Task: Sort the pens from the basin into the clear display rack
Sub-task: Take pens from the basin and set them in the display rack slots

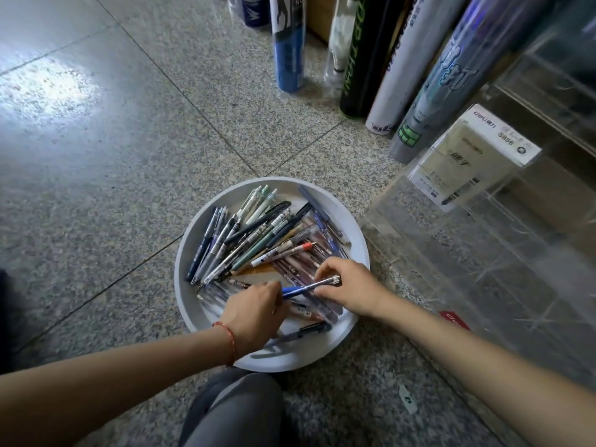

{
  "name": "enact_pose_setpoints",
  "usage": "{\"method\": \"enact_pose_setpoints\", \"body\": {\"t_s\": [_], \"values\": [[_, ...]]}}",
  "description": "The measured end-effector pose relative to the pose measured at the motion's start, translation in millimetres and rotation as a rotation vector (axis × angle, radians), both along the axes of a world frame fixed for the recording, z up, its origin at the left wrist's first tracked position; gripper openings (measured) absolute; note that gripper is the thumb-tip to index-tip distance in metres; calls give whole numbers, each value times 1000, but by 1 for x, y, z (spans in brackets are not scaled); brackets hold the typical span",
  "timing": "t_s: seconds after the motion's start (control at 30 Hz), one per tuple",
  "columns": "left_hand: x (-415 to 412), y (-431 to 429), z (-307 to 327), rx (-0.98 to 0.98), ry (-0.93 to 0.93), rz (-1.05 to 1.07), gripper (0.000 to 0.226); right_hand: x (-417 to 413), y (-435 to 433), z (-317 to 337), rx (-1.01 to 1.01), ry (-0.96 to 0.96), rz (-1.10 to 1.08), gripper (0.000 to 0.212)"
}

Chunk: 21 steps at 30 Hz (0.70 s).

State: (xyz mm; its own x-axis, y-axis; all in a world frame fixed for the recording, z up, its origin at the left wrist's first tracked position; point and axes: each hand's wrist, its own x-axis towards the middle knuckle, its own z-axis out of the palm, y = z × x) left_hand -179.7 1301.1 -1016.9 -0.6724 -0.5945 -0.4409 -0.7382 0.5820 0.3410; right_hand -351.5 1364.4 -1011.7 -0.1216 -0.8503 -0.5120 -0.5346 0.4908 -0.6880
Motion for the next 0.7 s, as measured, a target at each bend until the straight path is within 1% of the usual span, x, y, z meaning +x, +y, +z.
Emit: {"method": "enact_pose_setpoints", "body": {"t_s": [0.07,0.13,0.23,0.3,0.37,0.43,0.53,0.63,0.7], "values": [[-2,-5,-2,-17,39,14,17,-4,-6,2,40,124,113,14],[-3,-10,-4,-22,42,-16,20,-10,-11,5,60,184,148,9],[-4,-12,-9,5,-13,-75,25,-21,-17,4,63,233,7,4],[-5,-12,-12,18,-43,-102,24,-22,-18,-2,56,275,-79,10],[-6,-12,-12,12,-69,-122,22,-15,-20,-8,53,299,-75,19],[-8,-13,-12,-4,-76,-132,21,-4,-22,-10,61,373,-20,31],[-10,-16,-11,-36,-88,-135,18,10,-26,-12,41,568,116,46],[-10,-18,-10,-44,-122,-130,20,17,-28,-15,34,645,208,47],[-10,-18,-9,-31,-118,-118,24,15,-31,-16,49,649,218,45]]}}
